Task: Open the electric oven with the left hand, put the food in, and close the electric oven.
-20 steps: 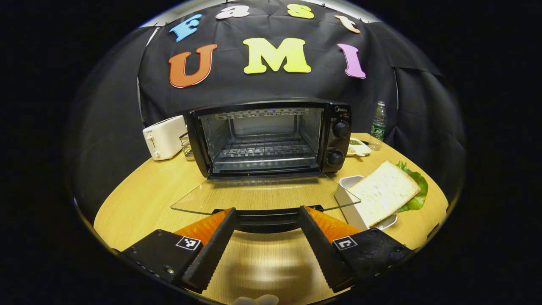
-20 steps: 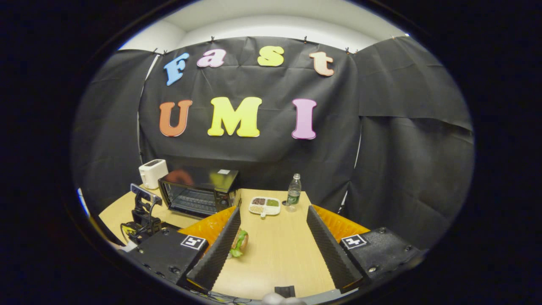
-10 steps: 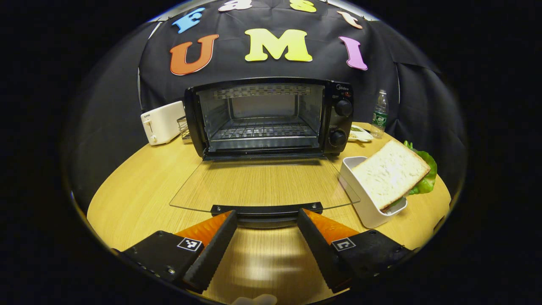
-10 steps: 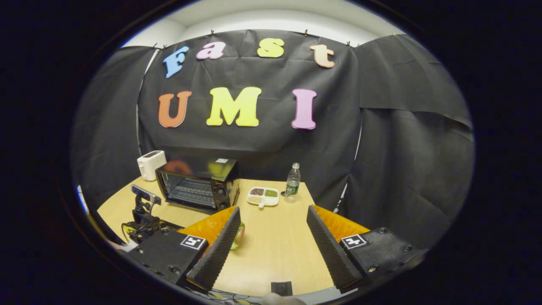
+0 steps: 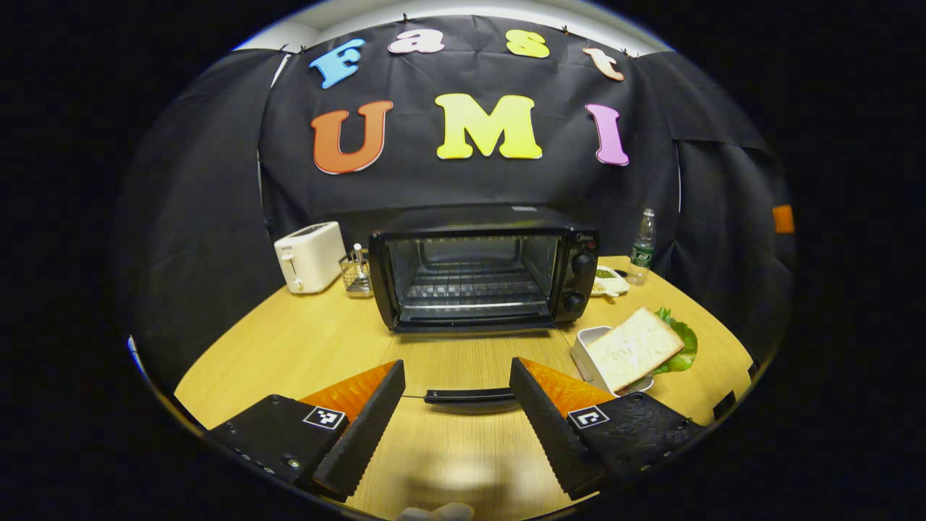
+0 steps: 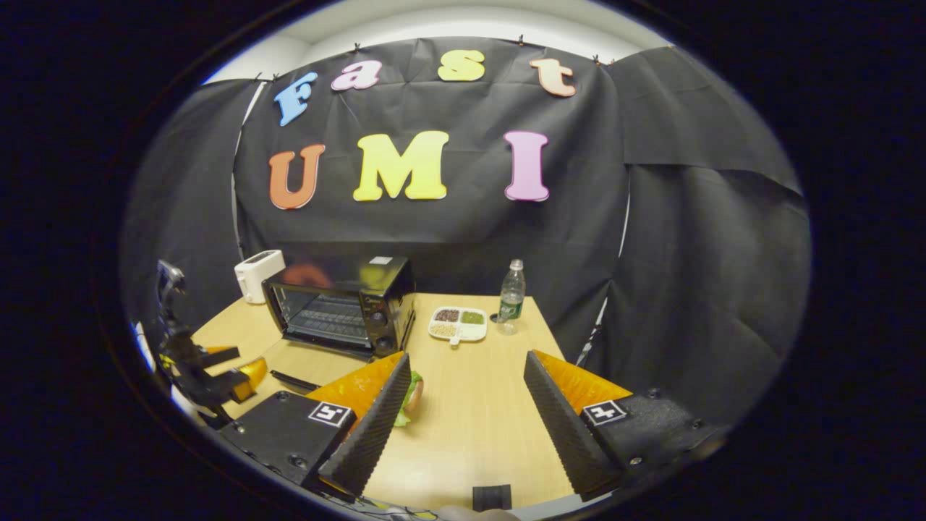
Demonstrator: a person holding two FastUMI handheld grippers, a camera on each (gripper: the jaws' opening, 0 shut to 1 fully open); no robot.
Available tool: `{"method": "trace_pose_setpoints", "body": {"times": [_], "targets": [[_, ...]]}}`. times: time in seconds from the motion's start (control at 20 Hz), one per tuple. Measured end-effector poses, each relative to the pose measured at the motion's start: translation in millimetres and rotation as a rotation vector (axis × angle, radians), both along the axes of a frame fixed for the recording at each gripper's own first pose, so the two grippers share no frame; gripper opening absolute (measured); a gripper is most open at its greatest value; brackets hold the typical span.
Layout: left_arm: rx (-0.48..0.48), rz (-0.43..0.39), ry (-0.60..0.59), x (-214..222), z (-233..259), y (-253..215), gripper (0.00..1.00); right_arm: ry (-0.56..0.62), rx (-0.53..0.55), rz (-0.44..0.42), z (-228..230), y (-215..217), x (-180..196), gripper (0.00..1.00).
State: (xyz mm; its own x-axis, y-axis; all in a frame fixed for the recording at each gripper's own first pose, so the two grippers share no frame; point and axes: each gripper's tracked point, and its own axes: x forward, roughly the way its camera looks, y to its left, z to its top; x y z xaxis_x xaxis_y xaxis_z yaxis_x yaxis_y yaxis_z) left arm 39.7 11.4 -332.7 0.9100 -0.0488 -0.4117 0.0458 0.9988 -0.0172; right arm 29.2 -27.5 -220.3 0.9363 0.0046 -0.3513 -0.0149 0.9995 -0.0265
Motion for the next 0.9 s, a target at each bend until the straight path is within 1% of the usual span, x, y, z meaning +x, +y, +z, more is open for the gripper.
{"method": "trace_pose_setpoints", "body": {"times": [0.15,0.35,0.45,0.5,0.55,0.6,0.75,0.8,0.85,0.9], "targets": [[0.01,0.021,-0.068,-11,54,10,0.96,0.05,0.015,0.056,-30,7,18,0.98],[0.037,0.055,-0.182,-24,127,11,0.96,0.173,0.124,0.185,-77,32,45,0.98],[0.053,0.065,-0.232,-27,159,4,0.95,0.234,0.176,0.22,-96,39,63,0.98],[0.06,0.076,-0.25,-28,170,3,0.95,0.259,0.192,0.246,-106,42,67,0.98],[0.06,0.08,-0.261,-29,179,-1,0.95,0.279,0.202,0.264,-114,45,73,1.0],[0.059,0.088,-0.268,-30,188,-6,0.95,0.306,0.215,0.286,-124,49,81,0.97],[0.064,0.111,-0.279,-28,205,-15,0.95,0.395,0.285,0.361,-144,67,100,0.95],[0.071,0.116,-0.28,-25,207,-19,0.95,0.437,0.306,0.382,-155,71,101,0.94],[0.082,0.123,-0.276,-23,206,-20,0.89,0.473,0.322,0.39,-162,73,104,0.94],[0.089,0.131,-0.269,-21,207,-22,0.89,0.503,0.345,0.399,-169,75,109,0.93]]}}
